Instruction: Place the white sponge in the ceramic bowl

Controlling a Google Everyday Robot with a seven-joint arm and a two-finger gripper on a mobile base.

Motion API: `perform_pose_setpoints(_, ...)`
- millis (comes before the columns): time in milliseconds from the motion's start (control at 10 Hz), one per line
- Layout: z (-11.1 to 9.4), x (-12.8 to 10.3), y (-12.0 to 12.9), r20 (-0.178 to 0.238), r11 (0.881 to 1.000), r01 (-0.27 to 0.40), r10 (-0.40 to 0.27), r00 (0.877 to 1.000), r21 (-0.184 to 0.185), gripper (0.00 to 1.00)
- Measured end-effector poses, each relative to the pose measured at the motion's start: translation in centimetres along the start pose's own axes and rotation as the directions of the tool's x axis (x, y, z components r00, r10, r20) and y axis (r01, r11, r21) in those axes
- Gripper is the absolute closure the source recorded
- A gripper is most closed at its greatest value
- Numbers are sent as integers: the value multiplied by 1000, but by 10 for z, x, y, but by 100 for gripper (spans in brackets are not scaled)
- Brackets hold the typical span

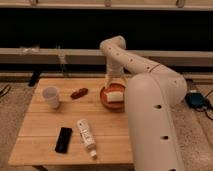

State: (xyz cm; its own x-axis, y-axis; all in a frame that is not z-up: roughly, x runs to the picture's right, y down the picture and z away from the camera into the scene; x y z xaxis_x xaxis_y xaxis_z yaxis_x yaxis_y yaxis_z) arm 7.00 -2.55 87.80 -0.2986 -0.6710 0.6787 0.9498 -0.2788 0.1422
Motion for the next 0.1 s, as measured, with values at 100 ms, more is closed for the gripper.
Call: perform_pose_setpoints(100,0,0,0,0,1000,0,0,1000,1,20)
